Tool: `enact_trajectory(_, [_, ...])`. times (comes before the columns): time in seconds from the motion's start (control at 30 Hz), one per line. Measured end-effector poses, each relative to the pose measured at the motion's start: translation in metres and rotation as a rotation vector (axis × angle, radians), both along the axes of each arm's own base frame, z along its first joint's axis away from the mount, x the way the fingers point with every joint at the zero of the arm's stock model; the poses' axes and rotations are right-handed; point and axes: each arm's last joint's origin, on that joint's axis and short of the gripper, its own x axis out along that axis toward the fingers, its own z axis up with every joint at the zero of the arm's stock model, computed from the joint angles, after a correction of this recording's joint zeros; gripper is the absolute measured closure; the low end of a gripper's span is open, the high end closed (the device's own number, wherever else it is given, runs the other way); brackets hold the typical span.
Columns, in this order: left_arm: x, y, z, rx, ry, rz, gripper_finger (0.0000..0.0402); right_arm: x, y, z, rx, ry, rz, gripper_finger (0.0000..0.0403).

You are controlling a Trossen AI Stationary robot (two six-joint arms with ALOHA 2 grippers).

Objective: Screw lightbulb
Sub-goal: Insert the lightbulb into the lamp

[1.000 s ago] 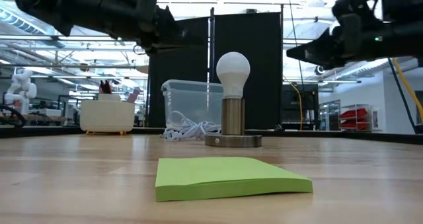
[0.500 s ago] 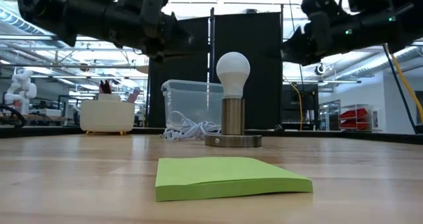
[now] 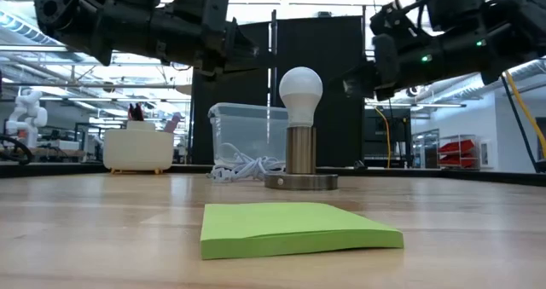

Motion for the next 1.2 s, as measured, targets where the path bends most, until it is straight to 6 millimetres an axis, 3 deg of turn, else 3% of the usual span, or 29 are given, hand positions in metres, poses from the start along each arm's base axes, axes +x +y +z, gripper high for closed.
enact_trajectory(0.23, [0.001,0.000,0.000,0.005,0.014,0.000,0.0401,0.012,-0.002,0.003,-0.011,-0.009,-0.002,0.0403])
enact_trajectory(0.8, [0.001,-0.001,-0.006,-0.015,0.067,-0.019,0.0401,0.011,-0.005,0.001,-0.014,0.016,-0.016,0.0403])
enact_trajectory(1.2, [0.012,-0.005,-0.017,-0.015,0.099,-0.053,0.0401,0.011,-0.008,0.000,-0.014,0.025,-0.024,0.0403])
